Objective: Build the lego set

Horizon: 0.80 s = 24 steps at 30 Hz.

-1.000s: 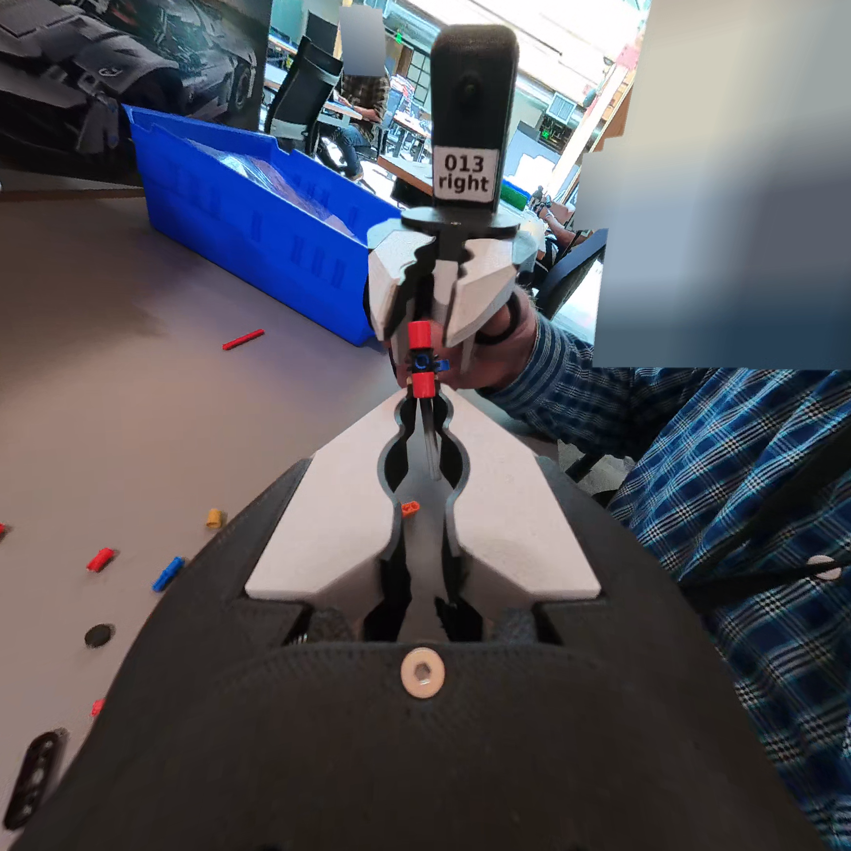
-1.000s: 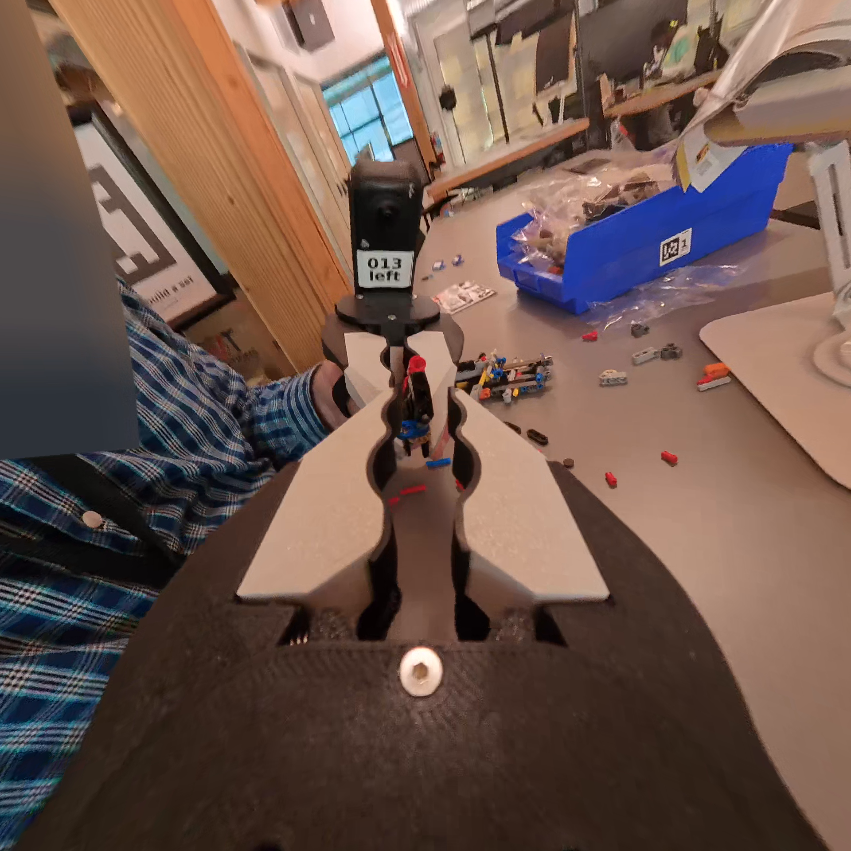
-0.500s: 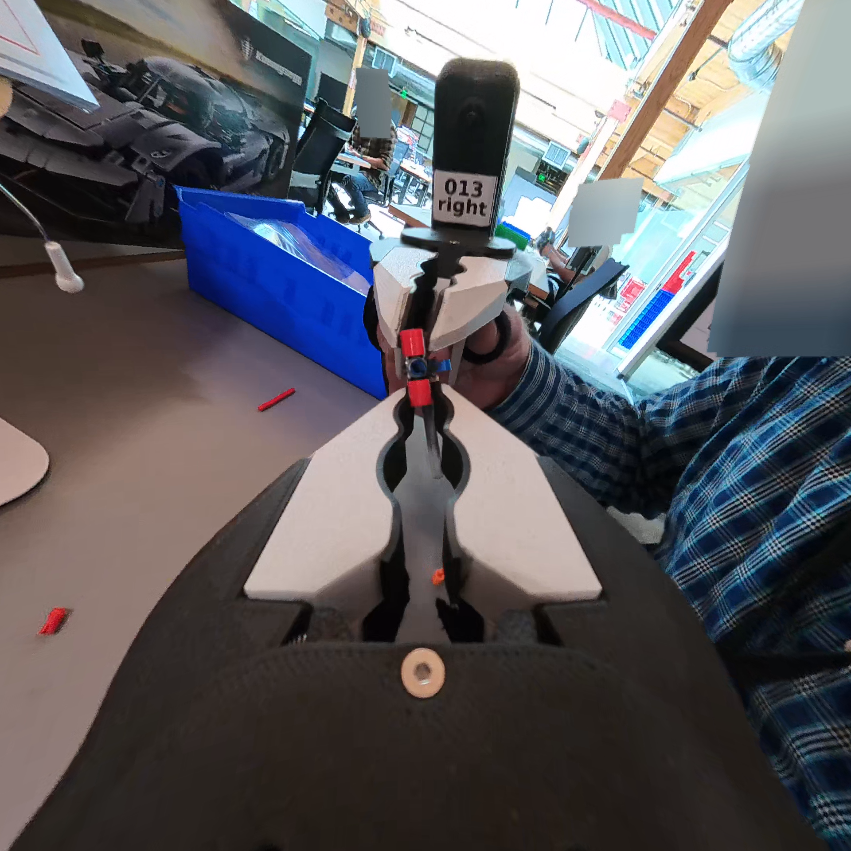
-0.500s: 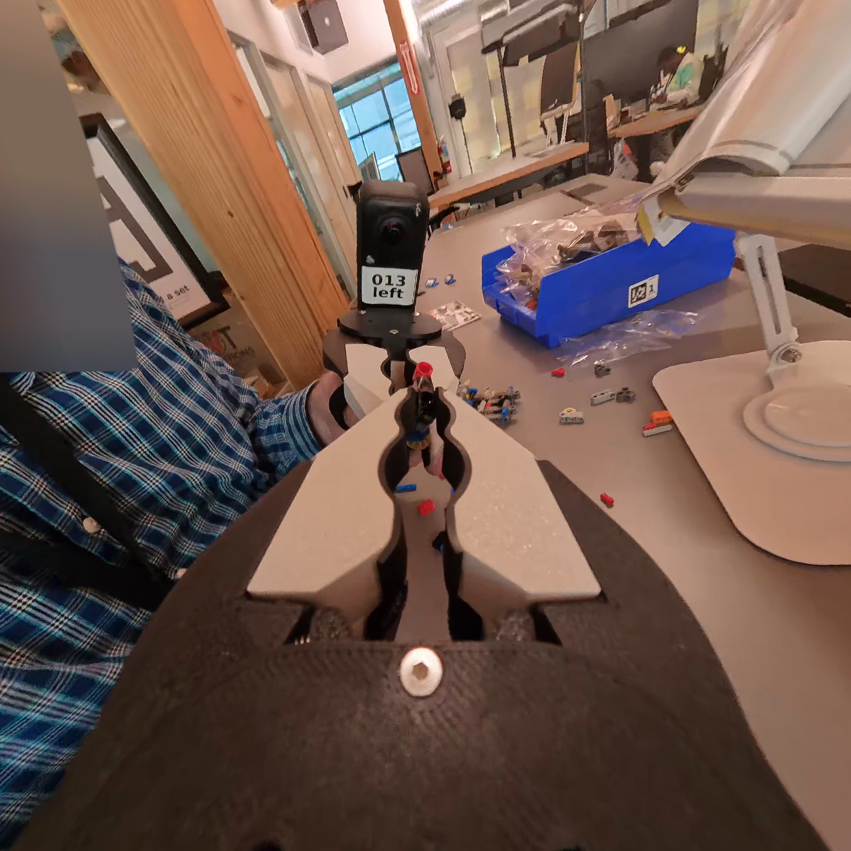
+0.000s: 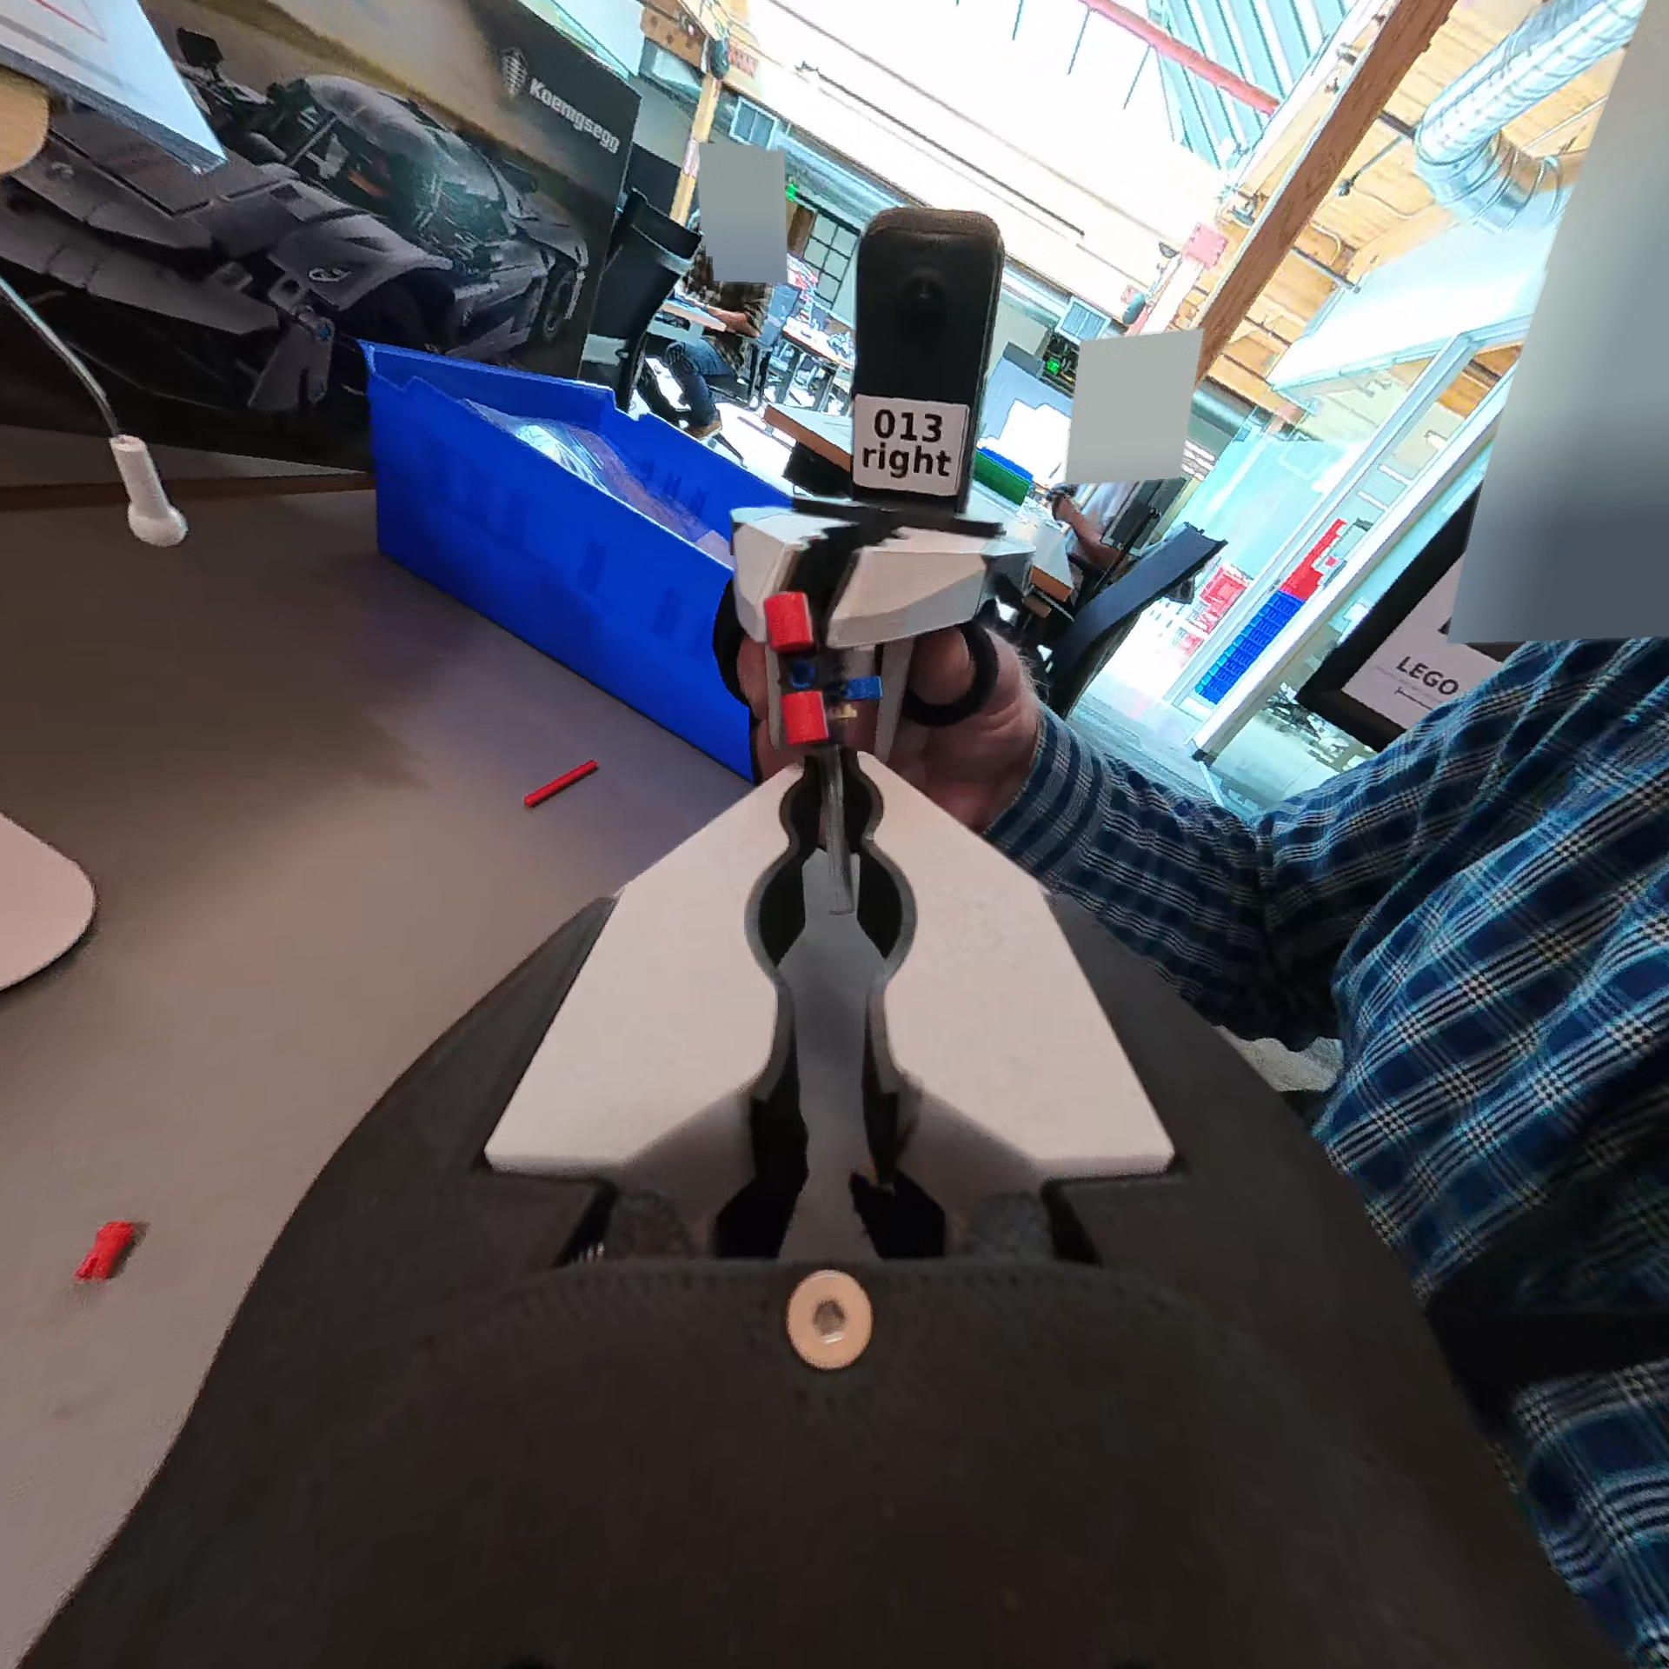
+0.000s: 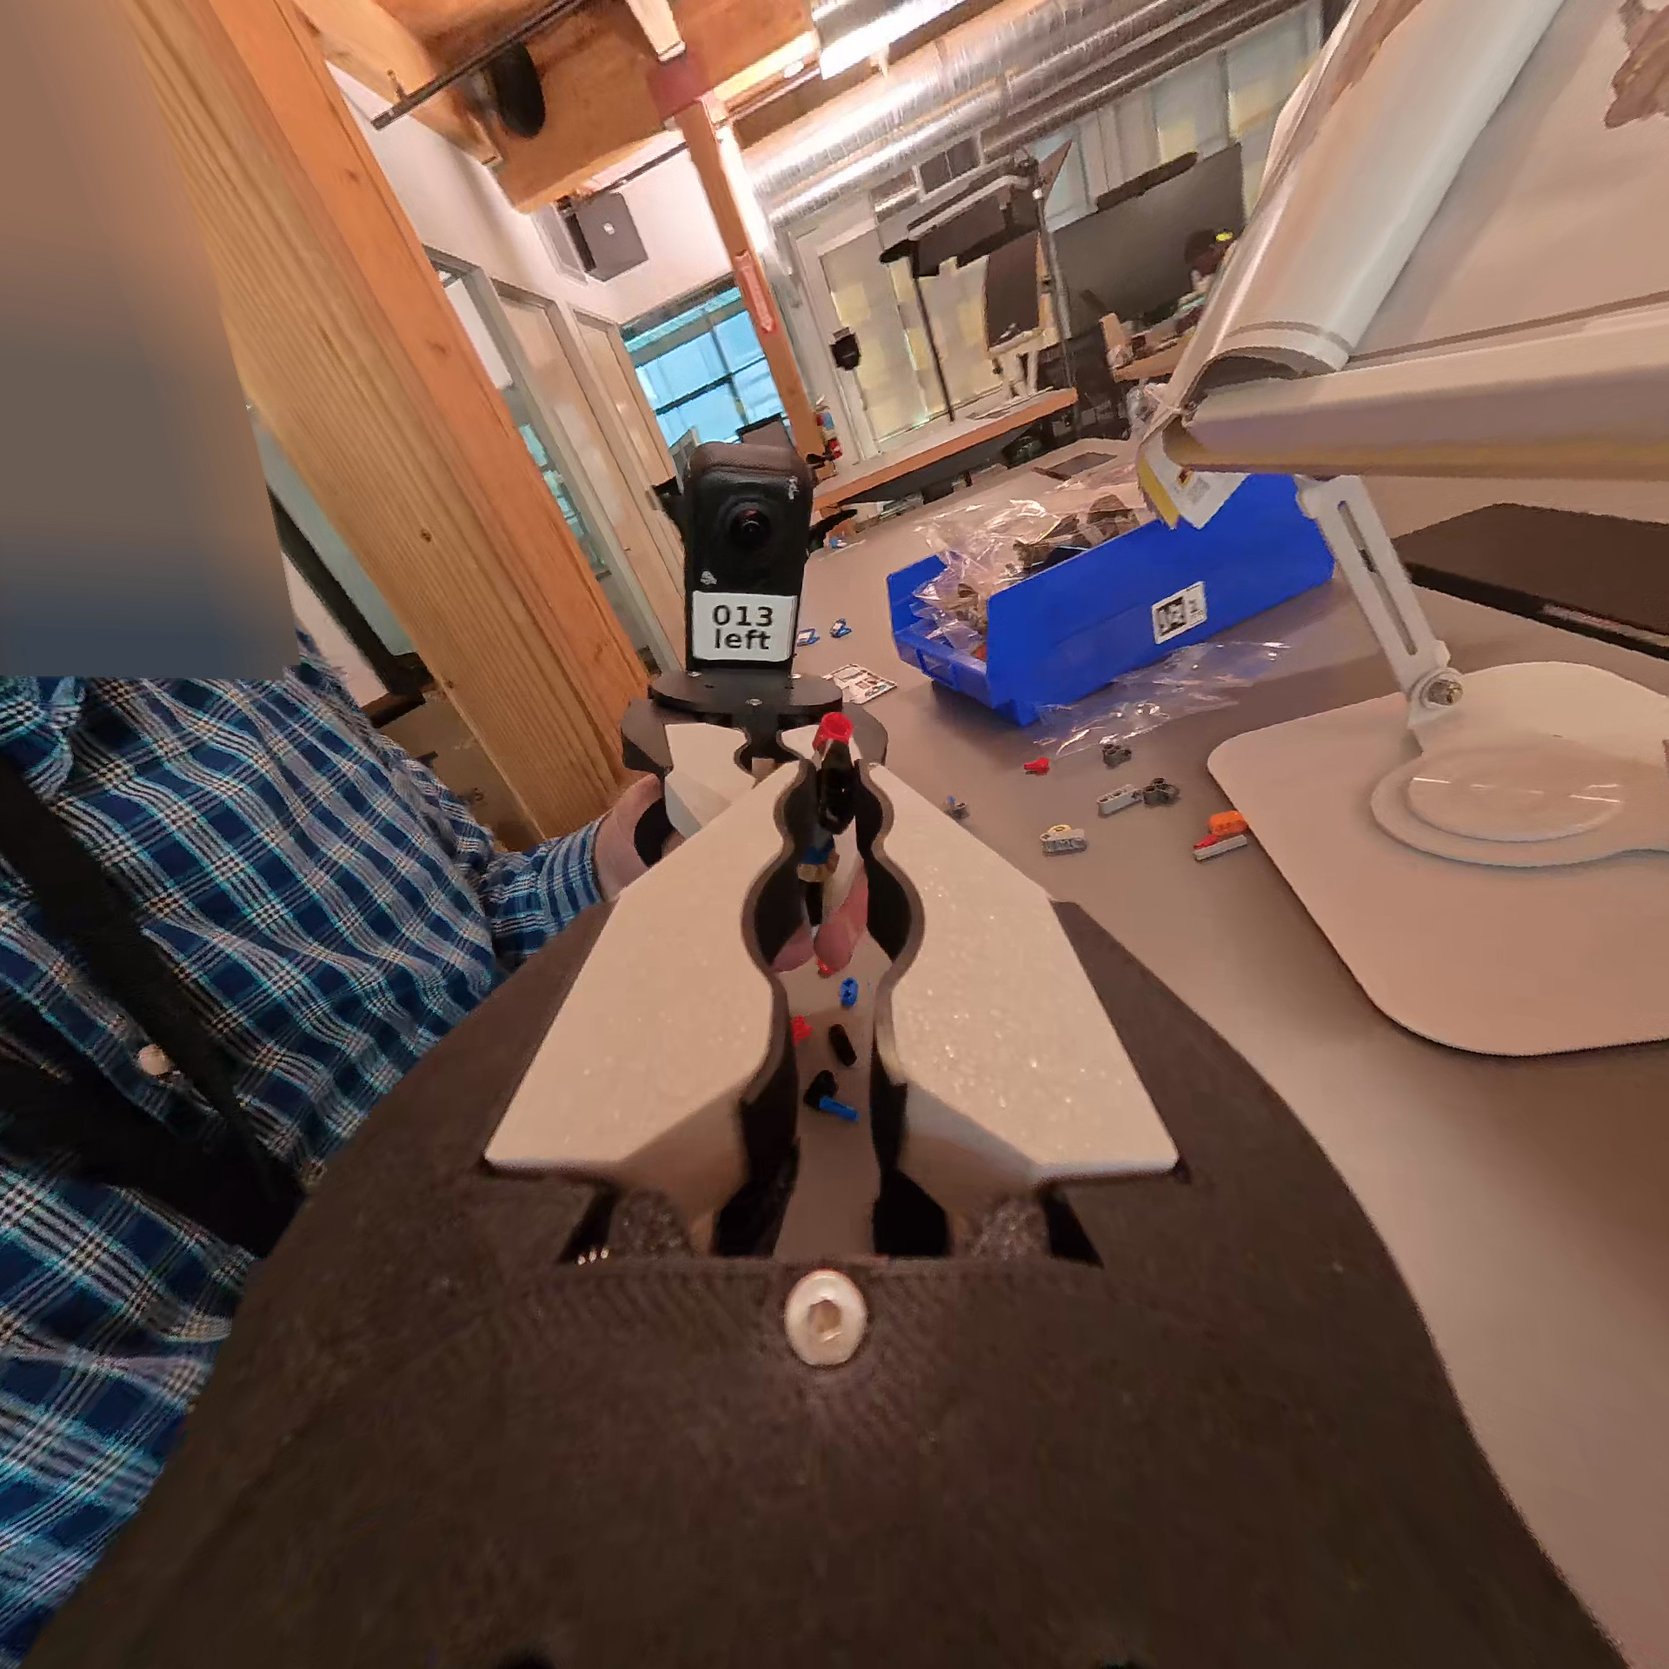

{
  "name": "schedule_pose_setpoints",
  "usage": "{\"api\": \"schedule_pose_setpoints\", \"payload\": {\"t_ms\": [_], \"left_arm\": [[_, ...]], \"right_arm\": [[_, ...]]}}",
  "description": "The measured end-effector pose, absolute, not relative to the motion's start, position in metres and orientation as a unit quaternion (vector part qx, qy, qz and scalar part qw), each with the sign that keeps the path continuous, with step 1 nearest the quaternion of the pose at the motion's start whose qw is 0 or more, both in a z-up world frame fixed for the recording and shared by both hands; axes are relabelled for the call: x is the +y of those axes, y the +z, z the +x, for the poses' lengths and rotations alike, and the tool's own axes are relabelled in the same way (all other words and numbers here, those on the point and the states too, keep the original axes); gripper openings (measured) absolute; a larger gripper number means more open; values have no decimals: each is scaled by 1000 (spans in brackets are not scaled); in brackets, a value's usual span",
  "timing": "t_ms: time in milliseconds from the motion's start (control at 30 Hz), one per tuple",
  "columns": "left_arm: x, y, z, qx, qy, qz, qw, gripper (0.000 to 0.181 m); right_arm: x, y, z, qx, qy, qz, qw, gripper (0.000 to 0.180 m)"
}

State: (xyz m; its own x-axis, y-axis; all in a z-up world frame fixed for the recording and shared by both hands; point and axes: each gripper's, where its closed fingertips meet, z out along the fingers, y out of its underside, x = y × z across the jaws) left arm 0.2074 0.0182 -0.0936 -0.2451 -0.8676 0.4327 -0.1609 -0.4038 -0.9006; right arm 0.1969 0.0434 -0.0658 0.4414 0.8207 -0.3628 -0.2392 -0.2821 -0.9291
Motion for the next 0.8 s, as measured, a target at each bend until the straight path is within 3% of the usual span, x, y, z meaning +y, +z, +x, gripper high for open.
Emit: {"api": "schedule_pose_setpoints", "payload": {"t_ms": [233,567,800], "left_arm": [[23,-87,201,438,-653,-545,290,2],[20,-77,188,432,-669,-535,281,2],[23,-66,183,409,-691,-518,294,2]], "right_arm": [[50,-65,189,-251,427,-669,554,27],[45,-60,161,-306,400,-708,495,10],[48,-51,155,-323,375,-726,476,10]]}}
